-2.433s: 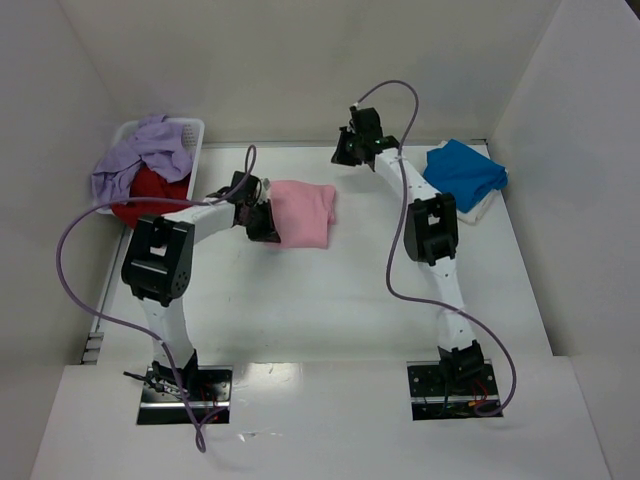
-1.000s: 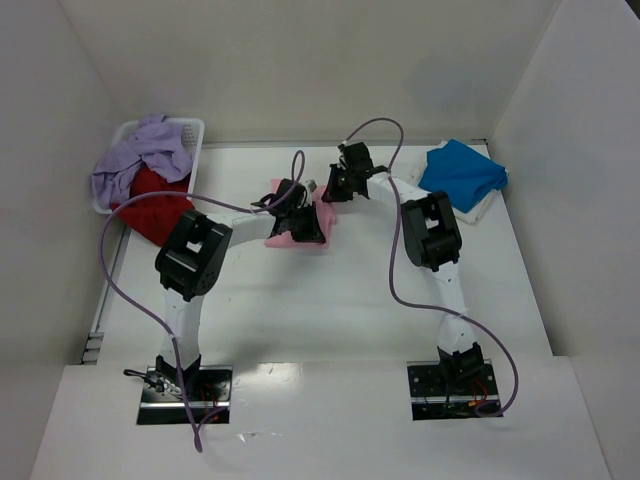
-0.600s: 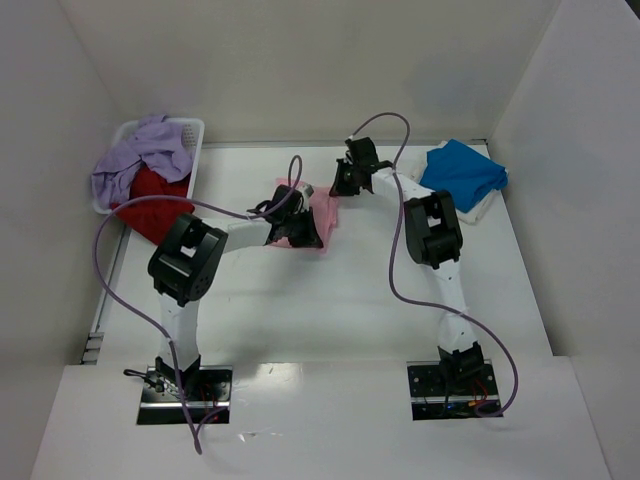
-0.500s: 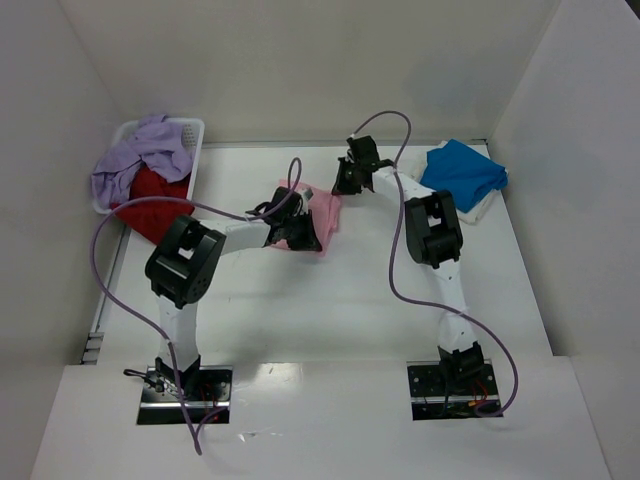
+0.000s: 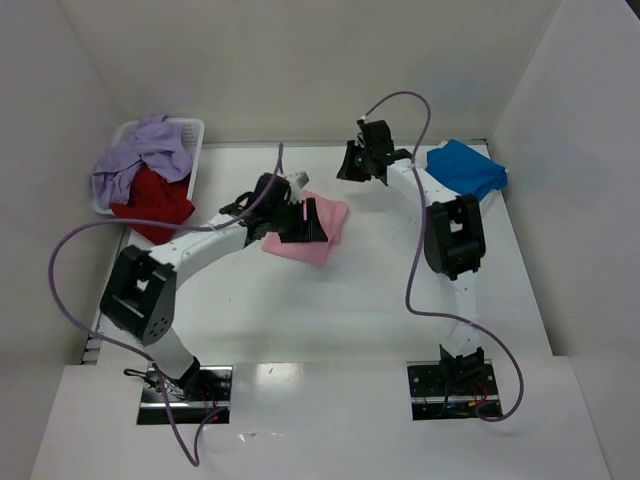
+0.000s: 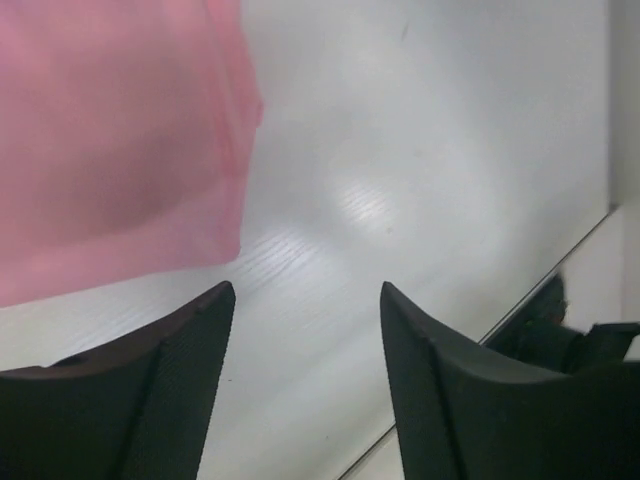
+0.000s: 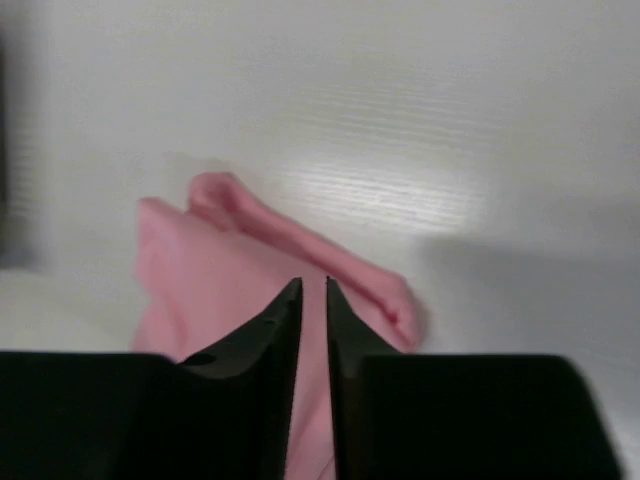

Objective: Fold and stack the t-shirts
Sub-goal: Smooth out wrinkles on the folded tshirt

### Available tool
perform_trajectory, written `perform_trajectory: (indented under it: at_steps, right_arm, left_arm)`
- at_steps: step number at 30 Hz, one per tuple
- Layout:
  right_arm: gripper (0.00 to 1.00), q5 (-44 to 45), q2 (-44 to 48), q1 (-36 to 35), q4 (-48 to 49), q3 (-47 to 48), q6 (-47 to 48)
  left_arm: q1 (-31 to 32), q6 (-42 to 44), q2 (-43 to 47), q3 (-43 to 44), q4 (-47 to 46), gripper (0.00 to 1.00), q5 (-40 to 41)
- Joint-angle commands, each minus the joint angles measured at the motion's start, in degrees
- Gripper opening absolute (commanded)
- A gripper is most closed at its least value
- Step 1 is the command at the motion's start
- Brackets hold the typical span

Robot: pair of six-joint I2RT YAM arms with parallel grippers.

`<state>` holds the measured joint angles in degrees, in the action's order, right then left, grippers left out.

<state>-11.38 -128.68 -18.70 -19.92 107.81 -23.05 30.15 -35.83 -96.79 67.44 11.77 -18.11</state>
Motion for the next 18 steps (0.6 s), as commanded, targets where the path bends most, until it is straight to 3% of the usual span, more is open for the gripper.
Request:
perform_trajectory:
  at_steps: [1, 2, 4, 6, 7, 11, 15, 18]
  right_arm:
    - [0.25, -2.0, 14.3, 0.3, 6.4, -7.0, -1.5]
    - [0.30, -2.0, 18.1, 0.3, 6.9, -9.2, -2.3]
    - [0.48, -2.0, 21.5, 0.3, 8.5, -16.4, -4.5]
    - [0.50, -2.0, 26.5, -0.2, 10.6, -24.0, -5.7]
    - [0.48, -2.0, 28.0, -0.7, 11.4, -26.5, -7.2]
    - [0.18, -1.9, 33.1, -4.1, 14.6, -36.2, -10.3]
    - [0.03, -1.4, 32.2, -7.9, 14.6, -39.9, -11.1]
    - [0.00, 1.2, 29.5, -9.8, 14.6, -39.9, -11.8]
  left_arm:
    - [-3.0, 2.3, 7.7, 2.8, 0.7, 0.69, 4.2]
    - [-4.9, 2.3, 9.2, 2.8, 0.1, 0.77, 6.0]
    - [-7.5, 4.2, 9.2, 2.3, 0.1, 0.79, 7.1]
    - [-11.1, 5.7, 7.6, 2.3, 0.1, 0.82, 6.3]
    - [-12.1, 6.3, 6.9, 2.3, 0.1, 0.82, 5.7]
    - [-16.3, 7.4, 1.7, 2.3, -3.2, 0.82, 3.3]
    - [-18.2, 8.1, -3.0, 2.8, -4.6, 0.80, 0.6]
    - [-18.2, 8.1, -4.8, 2.1, -4.6, 0.76, 0.0]
